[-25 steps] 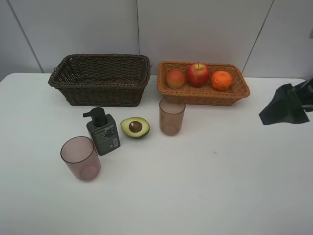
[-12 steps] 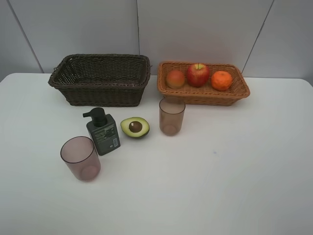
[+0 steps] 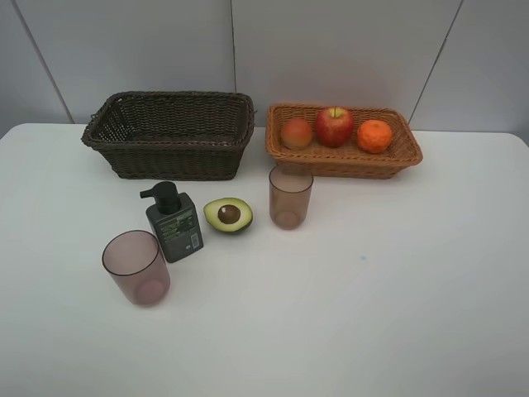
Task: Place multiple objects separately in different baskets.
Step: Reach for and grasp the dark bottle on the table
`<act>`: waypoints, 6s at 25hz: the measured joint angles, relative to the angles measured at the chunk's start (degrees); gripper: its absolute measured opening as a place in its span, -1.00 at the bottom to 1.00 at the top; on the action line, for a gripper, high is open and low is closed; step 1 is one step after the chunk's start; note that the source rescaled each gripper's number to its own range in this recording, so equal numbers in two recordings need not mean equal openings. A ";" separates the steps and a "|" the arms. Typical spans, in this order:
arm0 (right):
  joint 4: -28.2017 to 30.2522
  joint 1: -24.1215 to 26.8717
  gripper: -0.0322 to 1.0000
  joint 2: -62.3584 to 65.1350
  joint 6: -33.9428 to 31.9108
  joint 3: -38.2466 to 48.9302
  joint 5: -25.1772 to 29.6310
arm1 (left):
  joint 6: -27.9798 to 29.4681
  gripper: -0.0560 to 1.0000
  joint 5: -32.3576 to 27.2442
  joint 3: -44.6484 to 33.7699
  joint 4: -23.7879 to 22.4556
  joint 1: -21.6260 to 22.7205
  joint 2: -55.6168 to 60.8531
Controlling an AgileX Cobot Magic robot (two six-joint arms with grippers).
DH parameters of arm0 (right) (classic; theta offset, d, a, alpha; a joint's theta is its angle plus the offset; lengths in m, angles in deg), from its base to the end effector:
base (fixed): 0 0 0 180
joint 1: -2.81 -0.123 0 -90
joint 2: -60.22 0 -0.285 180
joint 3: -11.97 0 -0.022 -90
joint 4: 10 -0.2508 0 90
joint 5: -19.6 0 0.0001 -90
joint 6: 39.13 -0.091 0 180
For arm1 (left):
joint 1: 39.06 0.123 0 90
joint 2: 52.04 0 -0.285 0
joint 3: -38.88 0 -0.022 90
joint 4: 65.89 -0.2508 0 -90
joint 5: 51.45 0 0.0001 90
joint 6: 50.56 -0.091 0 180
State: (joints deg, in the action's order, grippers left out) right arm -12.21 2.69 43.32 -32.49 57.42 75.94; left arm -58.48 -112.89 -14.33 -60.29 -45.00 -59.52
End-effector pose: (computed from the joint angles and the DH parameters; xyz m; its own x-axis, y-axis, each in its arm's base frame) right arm 0.0190 0.0030 0.2980 -0.4748 -0.0953 -0.8749 -0.0754 0.9949 -0.0675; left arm 0.0014 -0.0080 0.2539 -0.5091 0.1444 -0.8485 0.2228 0.9743 0.0321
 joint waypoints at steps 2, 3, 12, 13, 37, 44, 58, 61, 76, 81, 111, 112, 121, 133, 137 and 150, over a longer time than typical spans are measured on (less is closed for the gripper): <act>0.00 1.01 1.00 3.62 -0.67 0.56 0.84 | 0.00 0.95 0.00 0.00 0.00 0.00 0.00; 0.00 1.66 1.00 5.43 -0.73 0.70 1.56 | 0.00 0.95 0.00 0.00 0.00 0.00 0.00; 0.00 2.90 1.00 9.31 -0.92 1.76 3.51 | 0.00 0.95 0.00 0.00 0.00 0.00 0.00; 0.00 2.90 1.00 9.31 -0.92 1.76 3.51 | 0.00 0.95 0.00 0.00 0.00 0.00 0.00; -0.06 2.90 1.00 9.31 -0.92 1.92 3.44 | 0.00 0.95 0.00 0.00 0.00 0.00 0.00; -0.06 2.90 1.00 9.31 -0.99 1.92 3.44 | 0.00 0.95 0.00 0.00 0.00 0.00 0.00; -0.06 2.90 1.00 9.31 -1.06 1.92 3.44 | 0.00 0.95 0.00 0.00 0.00 0.00 0.00; -0.06 2.90 1.00 9.31 -1.06 1.92 3.39 | 0.00 0.95 0.00 0.00 0.00 0.00 0.00; -0.06 2.90 1.00 9.31 -1.06 1.92 3.40 | 0.00 0.95 0.00 0.00 -0.41 0.00 0.00; -0.06 2.90 1.00 9.31 -1.06 1.92 3.40 | 0.00 0.95 0.00 0.00 -0.41 0.00 0.00; -0.06 2.90 1.00 9.31 -1.06 1.92 3.40 | -10.34 0.95 3.40 14.14 8.35 0.00 -34.40; -0.06 2.90 1.00 9.31 -1.06 1.92 3.40 | -11.82 0.95 3.90 14.98 8.67 0.00 -36.35; -0.06 2.90 1.00 9.31 -1.06 1.92 3.40 | -22.53 0.95 2.99 25.64 13.35 0.00 -55.62; -0.06 2.90 1.00 9.31 -1.06 1.92 3.40 | -29.26 0.95 -1.73 39.46 16.01 -8.58 -76.16; -0.06 2.90 1.00 9.31 -1.06 1.92 3.40 | -29.44 0.95 -1.73 43.03 15.83 -13.27 -81.26; -0.06 2.90 1.00 9.31 -1.06 1.92 3.40 | -28.62 0.95 -2.53 48.22 8.87 -20.98 -91.83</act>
State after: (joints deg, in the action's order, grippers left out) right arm -12.27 5.59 52.63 -33.55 59.34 79.34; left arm -87.10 -115.43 33.89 -51.42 -65.98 -151.35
